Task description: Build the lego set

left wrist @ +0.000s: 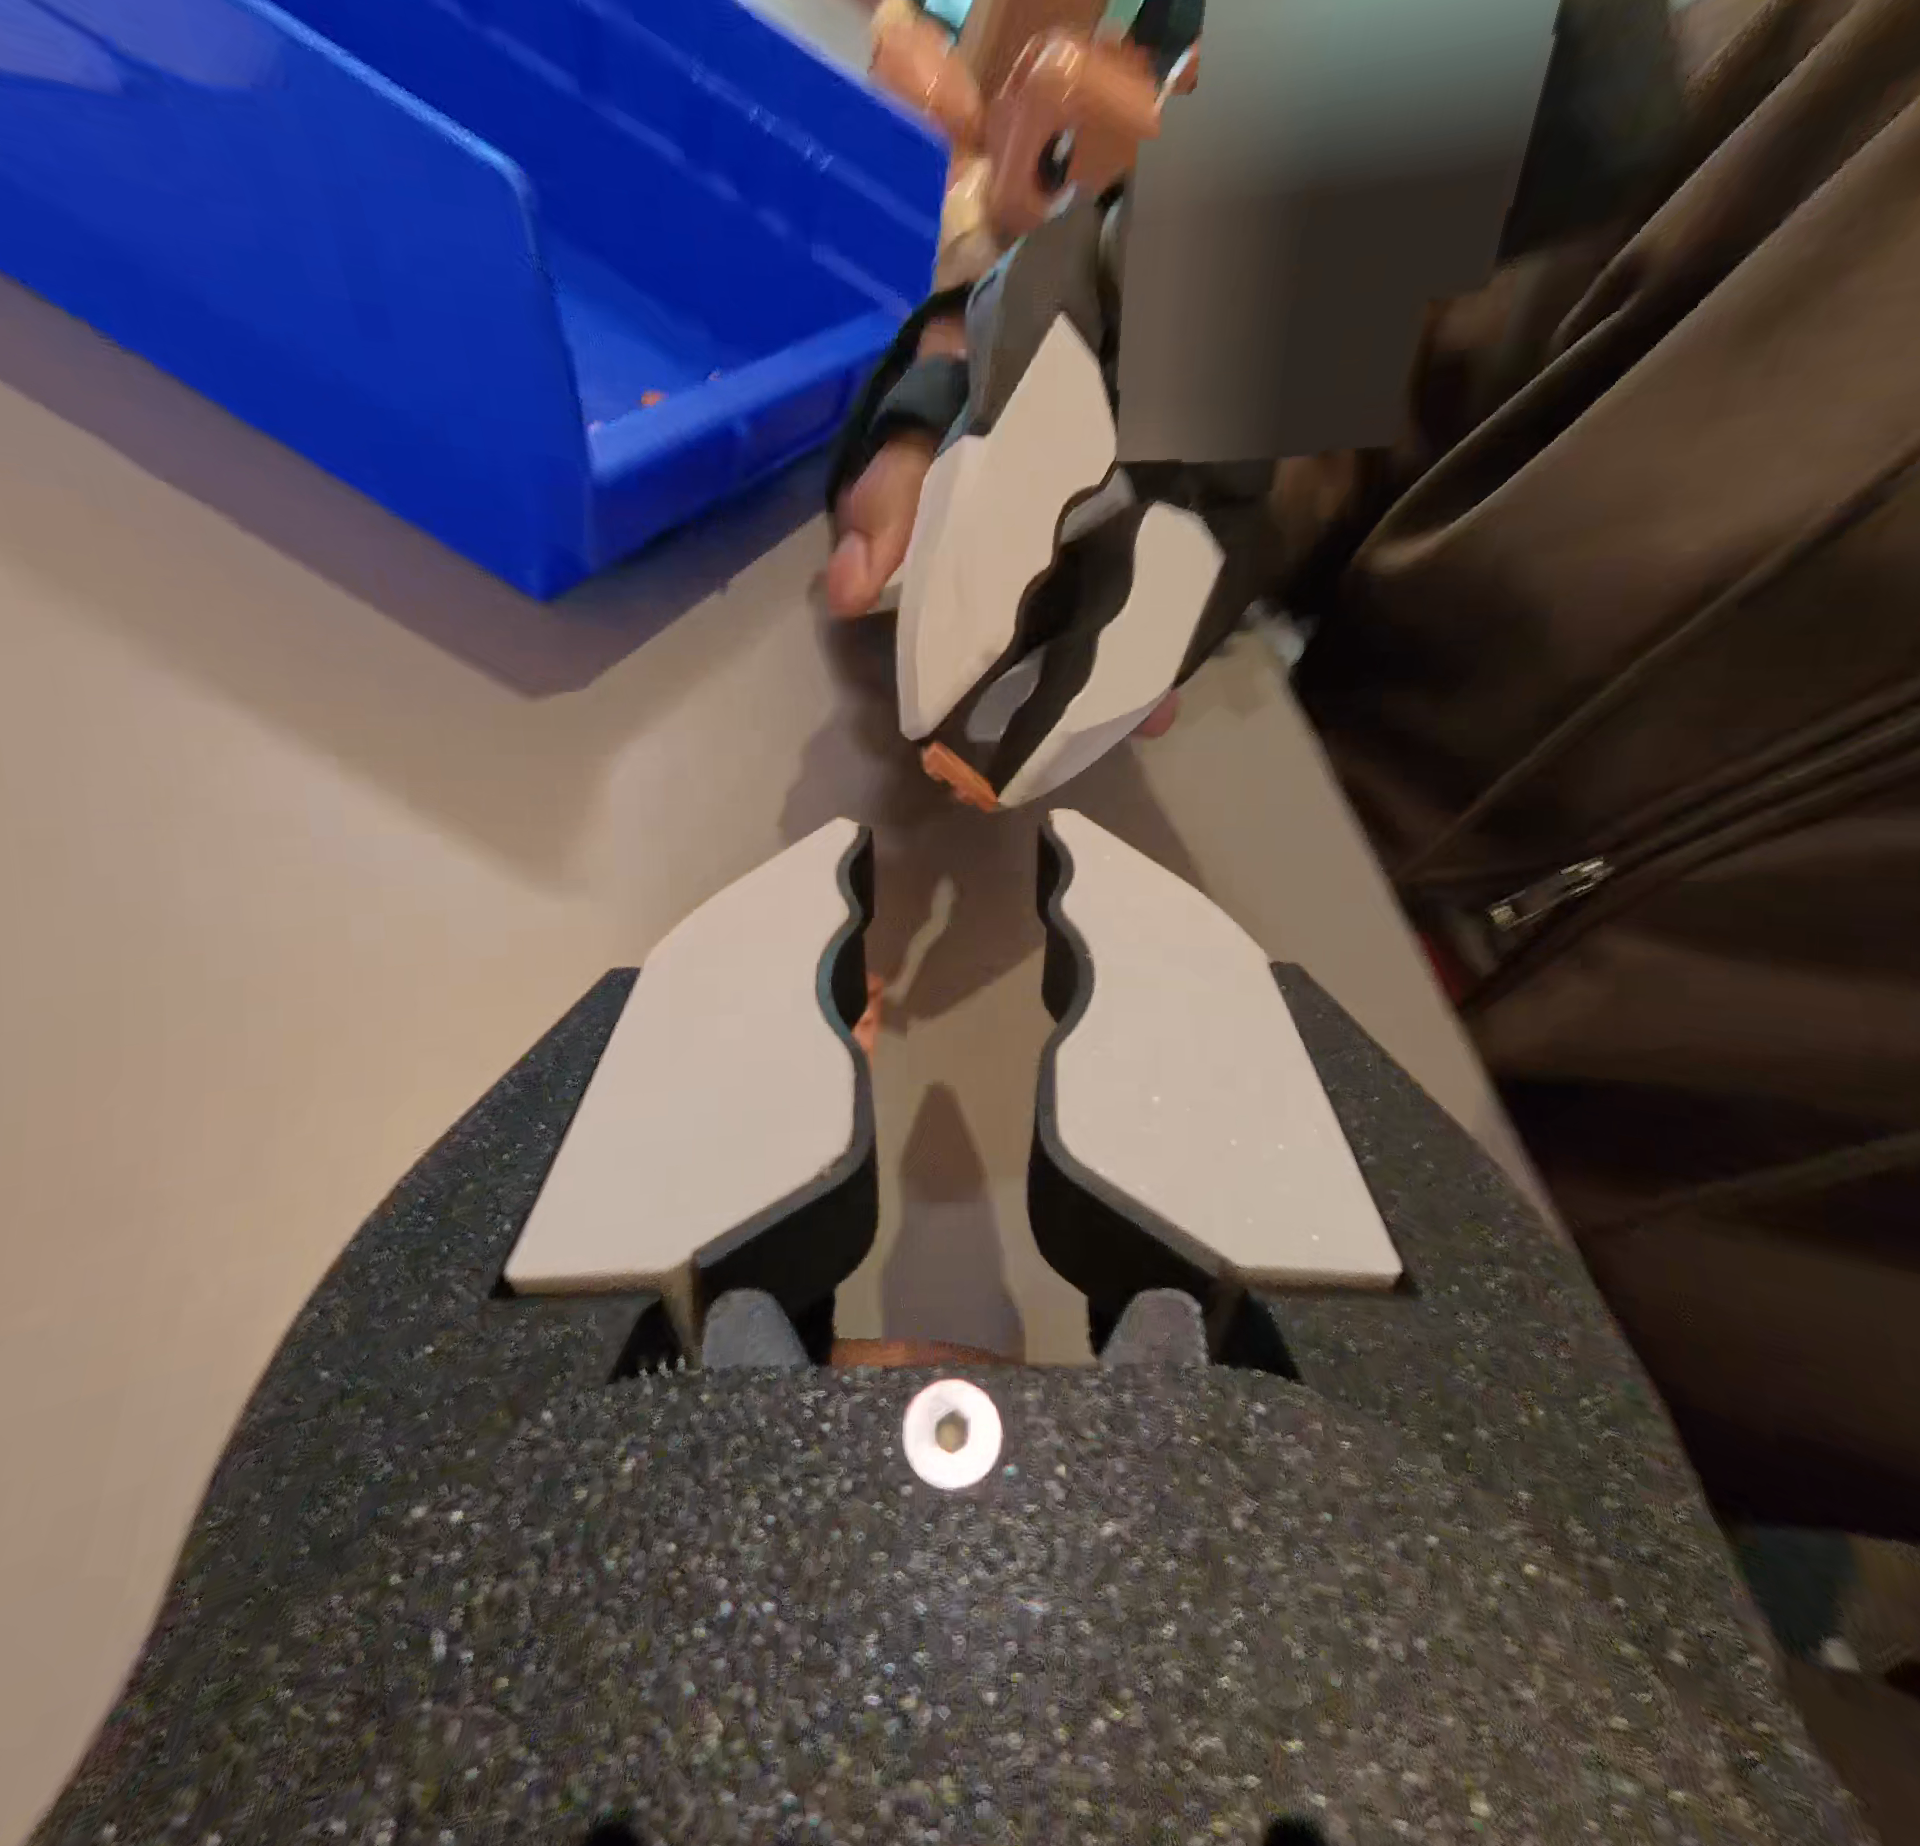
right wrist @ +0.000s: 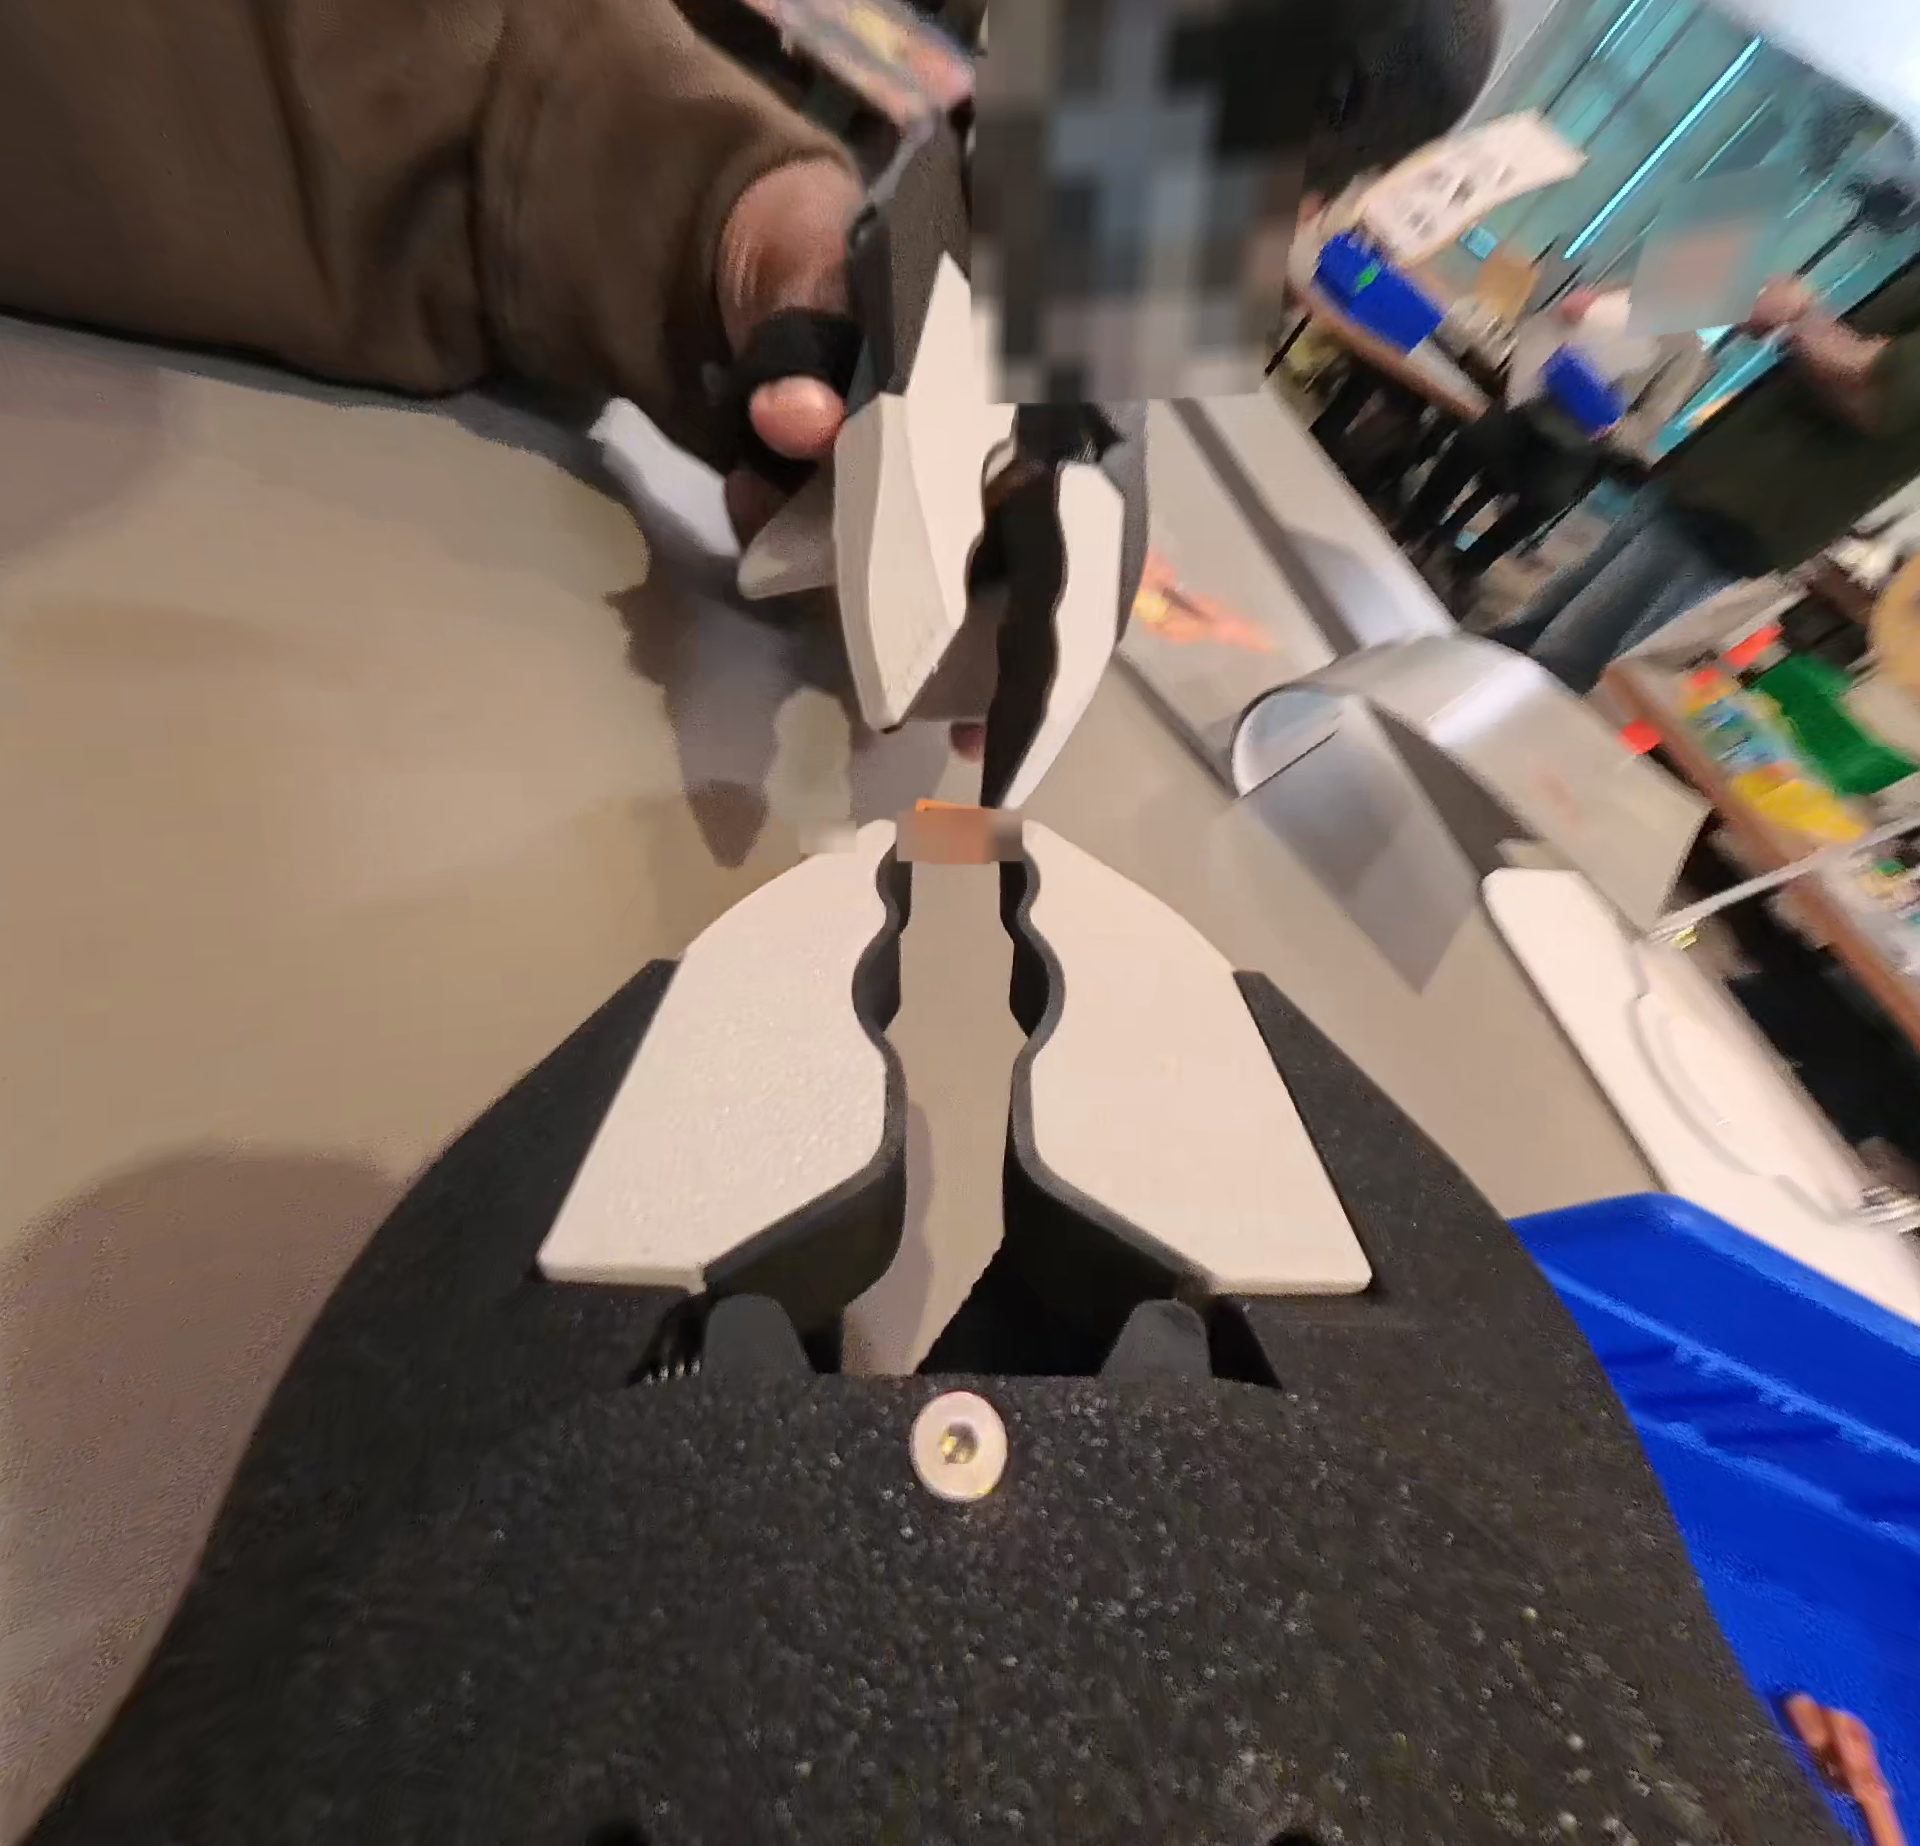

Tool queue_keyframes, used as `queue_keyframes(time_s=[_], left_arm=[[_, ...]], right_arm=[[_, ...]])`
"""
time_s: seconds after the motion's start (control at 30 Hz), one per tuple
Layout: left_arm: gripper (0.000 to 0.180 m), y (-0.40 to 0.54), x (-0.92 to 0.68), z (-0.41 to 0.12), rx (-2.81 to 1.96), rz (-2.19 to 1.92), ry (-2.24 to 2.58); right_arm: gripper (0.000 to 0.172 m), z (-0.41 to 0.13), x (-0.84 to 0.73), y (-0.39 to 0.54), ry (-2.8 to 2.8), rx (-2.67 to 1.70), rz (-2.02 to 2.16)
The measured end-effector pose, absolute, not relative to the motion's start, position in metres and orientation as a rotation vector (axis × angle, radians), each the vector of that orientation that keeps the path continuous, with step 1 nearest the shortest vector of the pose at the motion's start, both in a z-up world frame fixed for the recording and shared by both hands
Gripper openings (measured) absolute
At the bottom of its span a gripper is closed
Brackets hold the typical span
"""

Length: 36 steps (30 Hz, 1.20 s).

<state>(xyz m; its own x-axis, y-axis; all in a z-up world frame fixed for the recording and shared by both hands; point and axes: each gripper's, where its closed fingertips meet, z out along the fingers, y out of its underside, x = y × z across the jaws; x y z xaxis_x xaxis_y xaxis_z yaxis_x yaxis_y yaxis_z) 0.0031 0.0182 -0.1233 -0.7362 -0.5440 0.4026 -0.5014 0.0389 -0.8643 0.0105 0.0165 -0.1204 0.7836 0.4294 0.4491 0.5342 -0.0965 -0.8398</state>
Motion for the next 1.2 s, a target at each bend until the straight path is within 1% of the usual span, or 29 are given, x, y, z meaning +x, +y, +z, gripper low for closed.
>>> queue_keyframes(time_s=[0.2, 0.33, 0.73, 0.87, 1.03, 1.2], left_arm=[[0.029, 0.007, -0.001, -0.095, -1.155, -2.262, 2.101], [0.025, -0.002, -0.003, -0.083, -1.128, -2.445, 2.053], [0.009, -0.016, -0.012, -0.074, -1.033, -2.612, 2.058], [0.008, -0.010, -0.003, -0.081, -1.058, -2.435, 2.072], [0.008, 0.017, 0.013, -0.114, -1.002, -1.714, 2.193], [0.008, 0.030, 0.020, -0.122, -0.802, -1.228, 2.212]], right_arm=[[0.016, -0.091, 0.003, 0.009, -0.796, -1.483, -0.217], [0.016, -0.078, -0.003, 0.003, -0.812, -1.380, -0.243], [0.016, -0.073, -0.008, 0.000, -0.831, -1.316, -0.267], [0.016, -0.078, 0.001, 0.005, -0.783, -1.396, -0.232], [0.024, -0.085, 0.012, 0.012, -0.624, -1.574, 0.017], [0.022, -0.103, 0.018, 0.021, -0.462, -1.755, 0.232]])
